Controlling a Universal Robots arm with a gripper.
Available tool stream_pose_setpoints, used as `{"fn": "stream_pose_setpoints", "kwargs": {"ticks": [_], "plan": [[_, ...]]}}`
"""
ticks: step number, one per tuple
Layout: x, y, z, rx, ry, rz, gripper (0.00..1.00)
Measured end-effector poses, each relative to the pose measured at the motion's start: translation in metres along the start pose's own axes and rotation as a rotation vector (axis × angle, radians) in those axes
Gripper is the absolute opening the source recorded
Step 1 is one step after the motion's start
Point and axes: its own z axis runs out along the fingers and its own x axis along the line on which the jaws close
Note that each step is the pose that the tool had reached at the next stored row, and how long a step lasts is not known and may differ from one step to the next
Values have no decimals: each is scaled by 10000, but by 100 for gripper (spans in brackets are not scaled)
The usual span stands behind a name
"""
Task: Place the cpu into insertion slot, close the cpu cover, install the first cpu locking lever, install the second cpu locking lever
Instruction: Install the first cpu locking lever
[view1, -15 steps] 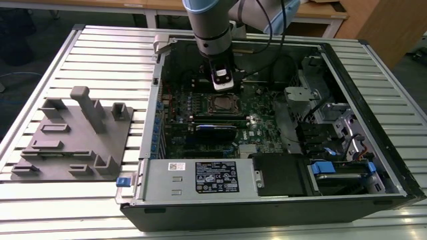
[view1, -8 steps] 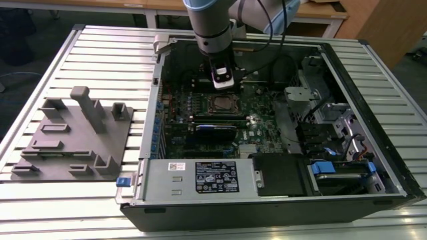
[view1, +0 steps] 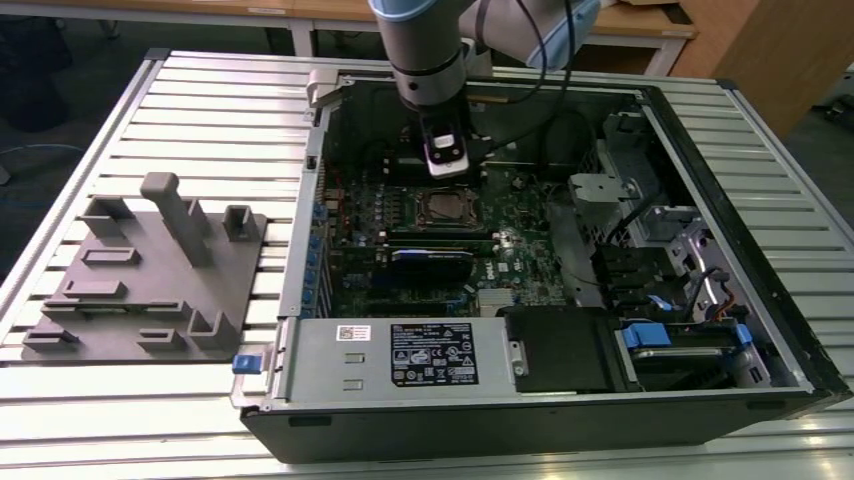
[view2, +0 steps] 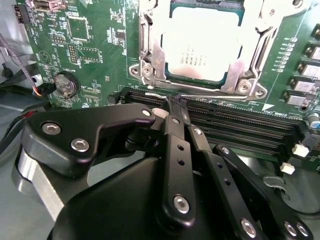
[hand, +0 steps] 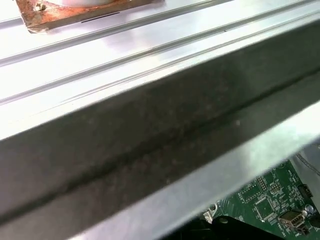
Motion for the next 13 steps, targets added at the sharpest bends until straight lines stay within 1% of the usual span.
{"fn": "stream_pose_setpoints", "kwargs": {"ticks": [5,13], "plan": [[5,37,12,1,-6,19,10],[1,40,11,5,-4,18,10]]}}
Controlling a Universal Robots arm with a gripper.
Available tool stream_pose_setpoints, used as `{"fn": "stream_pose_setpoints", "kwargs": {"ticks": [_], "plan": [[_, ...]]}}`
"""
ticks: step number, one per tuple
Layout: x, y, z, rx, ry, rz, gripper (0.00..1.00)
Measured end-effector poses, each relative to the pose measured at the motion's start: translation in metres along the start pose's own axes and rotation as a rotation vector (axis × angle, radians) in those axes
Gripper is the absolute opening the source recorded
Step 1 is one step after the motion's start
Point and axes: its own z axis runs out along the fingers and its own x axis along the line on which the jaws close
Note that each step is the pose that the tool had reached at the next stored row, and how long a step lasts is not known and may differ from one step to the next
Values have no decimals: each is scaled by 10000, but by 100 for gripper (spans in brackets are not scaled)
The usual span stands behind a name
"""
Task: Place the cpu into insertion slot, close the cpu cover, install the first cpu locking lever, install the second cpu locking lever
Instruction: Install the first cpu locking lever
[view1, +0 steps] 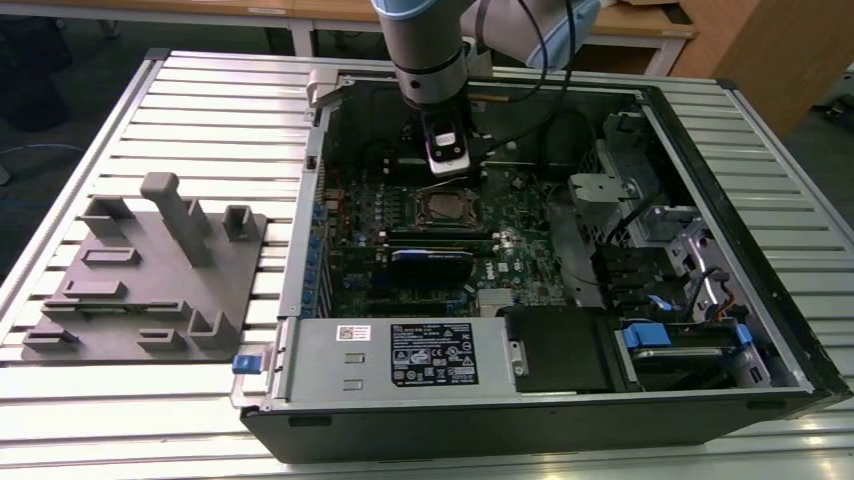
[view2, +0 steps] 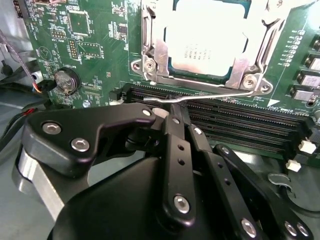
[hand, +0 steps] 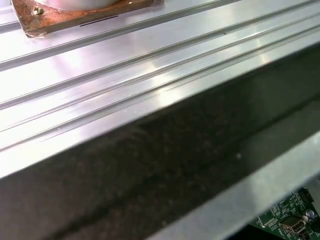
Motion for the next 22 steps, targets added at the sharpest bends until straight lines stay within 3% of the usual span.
{"fn": "stream_pose_setpoints", "kwargs": {"ticks": [7,22], "plan": [[-12,16,-67,-4,1,0,10],[-18,24,-100,-5,1,1,10]]}}
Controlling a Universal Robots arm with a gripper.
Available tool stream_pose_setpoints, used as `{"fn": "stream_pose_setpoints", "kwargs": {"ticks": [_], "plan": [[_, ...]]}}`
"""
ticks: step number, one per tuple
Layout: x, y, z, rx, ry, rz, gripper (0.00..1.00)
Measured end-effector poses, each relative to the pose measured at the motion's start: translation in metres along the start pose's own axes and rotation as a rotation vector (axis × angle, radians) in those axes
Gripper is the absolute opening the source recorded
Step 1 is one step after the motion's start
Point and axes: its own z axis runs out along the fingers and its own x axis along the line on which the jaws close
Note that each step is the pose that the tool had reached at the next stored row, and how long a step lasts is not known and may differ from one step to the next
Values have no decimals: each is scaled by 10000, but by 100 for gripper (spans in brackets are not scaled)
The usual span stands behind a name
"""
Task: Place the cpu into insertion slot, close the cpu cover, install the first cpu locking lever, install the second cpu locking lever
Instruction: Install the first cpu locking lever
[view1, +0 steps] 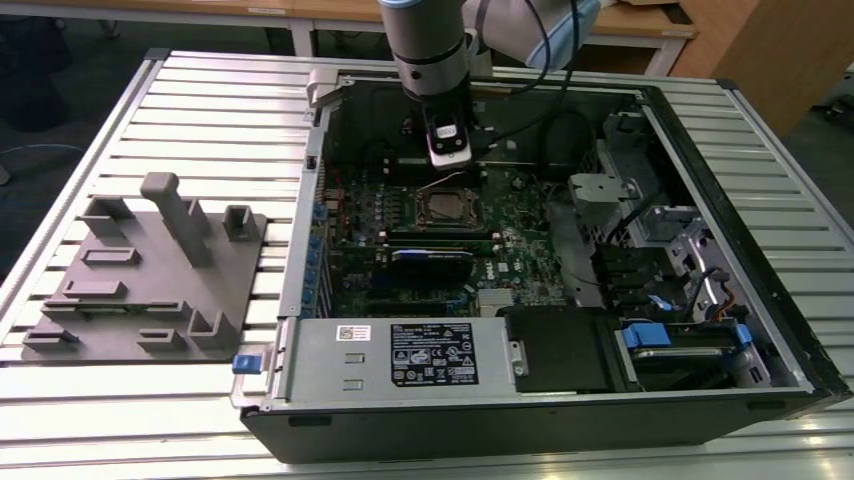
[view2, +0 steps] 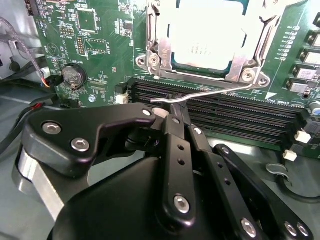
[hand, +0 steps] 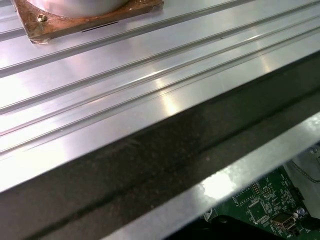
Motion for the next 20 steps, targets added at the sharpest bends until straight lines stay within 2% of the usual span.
{"fn": "stream_pose_setpoints", "kwargs": {"ticks": [20], "plan": [[-5,6,-27,2,0,0,10]]}}
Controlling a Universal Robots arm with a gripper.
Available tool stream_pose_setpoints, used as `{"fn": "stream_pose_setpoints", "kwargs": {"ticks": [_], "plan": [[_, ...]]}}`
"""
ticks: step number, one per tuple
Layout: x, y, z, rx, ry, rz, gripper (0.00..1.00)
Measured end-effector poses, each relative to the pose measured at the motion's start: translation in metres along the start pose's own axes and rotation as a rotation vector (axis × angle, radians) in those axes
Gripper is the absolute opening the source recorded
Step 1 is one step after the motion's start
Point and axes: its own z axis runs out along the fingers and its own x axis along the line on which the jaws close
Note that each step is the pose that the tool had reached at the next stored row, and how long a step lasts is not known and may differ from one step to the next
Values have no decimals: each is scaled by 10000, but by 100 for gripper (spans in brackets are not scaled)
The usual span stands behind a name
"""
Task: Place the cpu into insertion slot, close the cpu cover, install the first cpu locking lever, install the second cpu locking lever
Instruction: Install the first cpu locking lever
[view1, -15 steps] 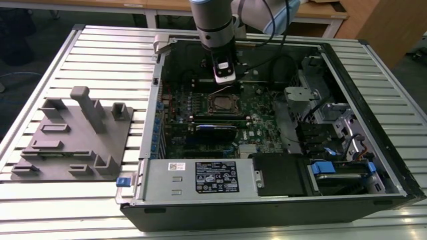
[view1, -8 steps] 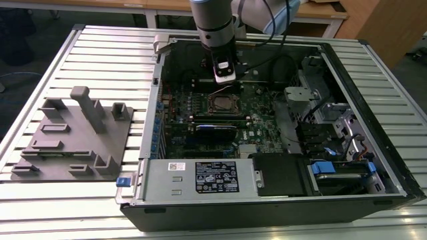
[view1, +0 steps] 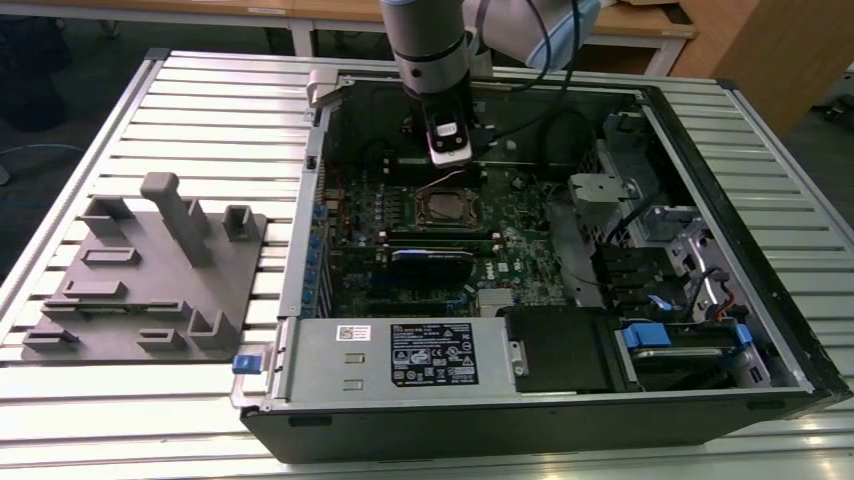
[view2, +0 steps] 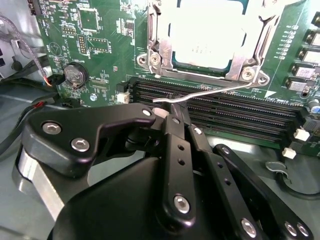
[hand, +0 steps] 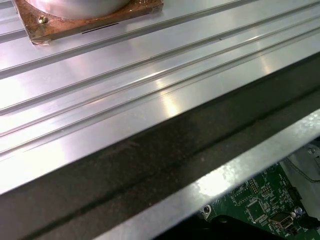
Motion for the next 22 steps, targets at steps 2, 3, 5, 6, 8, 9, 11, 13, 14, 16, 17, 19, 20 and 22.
{"fn": "stream_pose_setpoints", "kwargs": {"ticks": [2,3,5,6,8,9,11,13,14,16,17,19,20,22], "plan": [[0,1,-2,-2,0,0,10],[-1,2,-5,-1,0,0,10],[-1,2,-5,-1,0,0,10],[-1,2,-6,-2,0,1,10],[-2,2,-10,0,0,0,10],[-2,3,-9,-2,0,0,10],[-2,3,-9,-2,0,1,10],[-2,3,-10,-2,0,1,10],[-2,3,-15,2,1,0,10],[-4,5,-22,0,1,0,10],[-5,6,-26,-1,0,1,10],[-7,10,-38,0,0,0,10],[-8,11,-45,-1,0,1,10],[-11,15,-60,0,0,0,10]]}}
